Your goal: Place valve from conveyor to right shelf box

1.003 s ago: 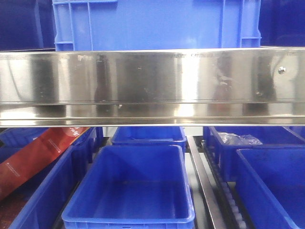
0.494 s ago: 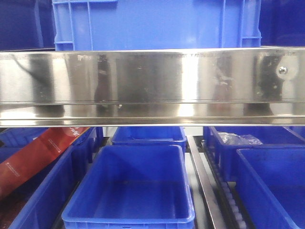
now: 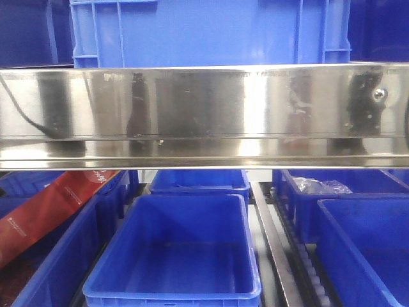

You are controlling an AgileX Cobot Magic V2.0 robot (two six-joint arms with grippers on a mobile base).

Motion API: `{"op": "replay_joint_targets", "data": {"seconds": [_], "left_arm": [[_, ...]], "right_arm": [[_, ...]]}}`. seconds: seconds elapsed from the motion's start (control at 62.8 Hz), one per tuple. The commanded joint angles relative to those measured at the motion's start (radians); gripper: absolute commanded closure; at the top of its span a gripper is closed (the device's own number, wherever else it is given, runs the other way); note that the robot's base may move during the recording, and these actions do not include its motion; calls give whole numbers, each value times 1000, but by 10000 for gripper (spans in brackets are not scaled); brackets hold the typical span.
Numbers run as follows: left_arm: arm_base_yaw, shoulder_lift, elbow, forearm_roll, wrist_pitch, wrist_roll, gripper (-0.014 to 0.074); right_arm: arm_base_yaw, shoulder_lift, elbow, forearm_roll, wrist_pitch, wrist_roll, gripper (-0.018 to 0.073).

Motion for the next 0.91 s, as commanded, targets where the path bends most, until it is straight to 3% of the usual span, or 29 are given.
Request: {"op": "replay_joint_targets", "data": {"seconds": [0.0, 0.08, 0.255, 0.35, 0.51, 0.637, 0.717, 0.892], "left_arm": [[-3, -16, -19, -5, -17, 0, 658], [-3, -16, -19, -5, 9, 0, 547], [-3, -16, -19, -5, 56, -5, 160], [-3, -16, -19, -5, 69, -7, 56], [-3, -36, -47, -5, 118, -7, 36], [-3, -72, -78, 14, 168, -7, 74], [-3, -105, -97, 17, 201, -7, 170], [-3, -192, -106, 25, 258, -7, 514]], "right_arm": [[2, -6, -19, 11, -45, -5, 607], [2, -4, -19, 11, -32, -5, 472], [2, -19, -20, 18, -30, -5, 104], [2, -39, -20, 18, -20, -5, -15], [2, -95, -20, 18, 4, -5, 15], [0, -158, -20, 18, 33, -5, 115], [0, -206, -20, 18, 55, -5, 241], [0, -306, -17, 18, 85, -3, 585]]}}
